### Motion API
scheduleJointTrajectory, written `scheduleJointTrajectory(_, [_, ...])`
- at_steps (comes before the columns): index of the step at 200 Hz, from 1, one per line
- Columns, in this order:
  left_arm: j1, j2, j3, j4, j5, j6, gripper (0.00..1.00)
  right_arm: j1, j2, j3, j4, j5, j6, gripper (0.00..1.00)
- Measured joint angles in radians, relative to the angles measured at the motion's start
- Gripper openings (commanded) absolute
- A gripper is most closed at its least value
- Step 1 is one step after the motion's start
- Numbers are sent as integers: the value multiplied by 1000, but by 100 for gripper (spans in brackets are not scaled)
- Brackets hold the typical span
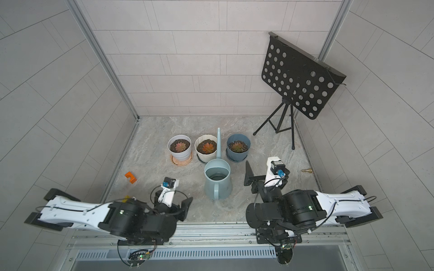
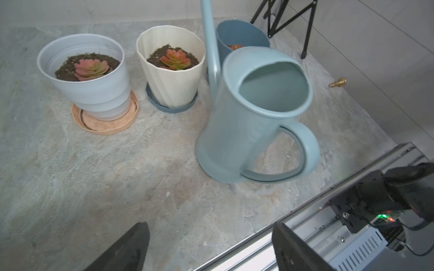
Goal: Water the succulent around the soil edge
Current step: Pick up the watering can from the center of the board.
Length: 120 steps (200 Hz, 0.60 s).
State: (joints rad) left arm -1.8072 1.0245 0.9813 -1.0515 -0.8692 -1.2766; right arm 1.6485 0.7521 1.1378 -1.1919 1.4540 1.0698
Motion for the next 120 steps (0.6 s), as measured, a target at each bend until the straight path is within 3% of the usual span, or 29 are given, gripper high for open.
scheduleJointTrajectory(27, [-126,290,180,-103,-159,-273,95,-3,-177,-105,249,10,-312,100])
scheduleJointTrajectory(52, [-152,381,227,-148,-236,-425,95,-4,-303,-274,680,10,-727,100])
scheduleJointTrajectory(66, [-150,400,228,-161,-258,-483,95,-4,-333,-327,832,10,-880,100])
scheduleJointTrajectory(88, [-129,425,229,-152,-273,-518,95,-4,-362,-338,932,10,-984,100])
scheduleJointTrajectory(120, [-61,454,241,-24,-255,-422,95,-4,-385,-327,971,10,-1028,100])
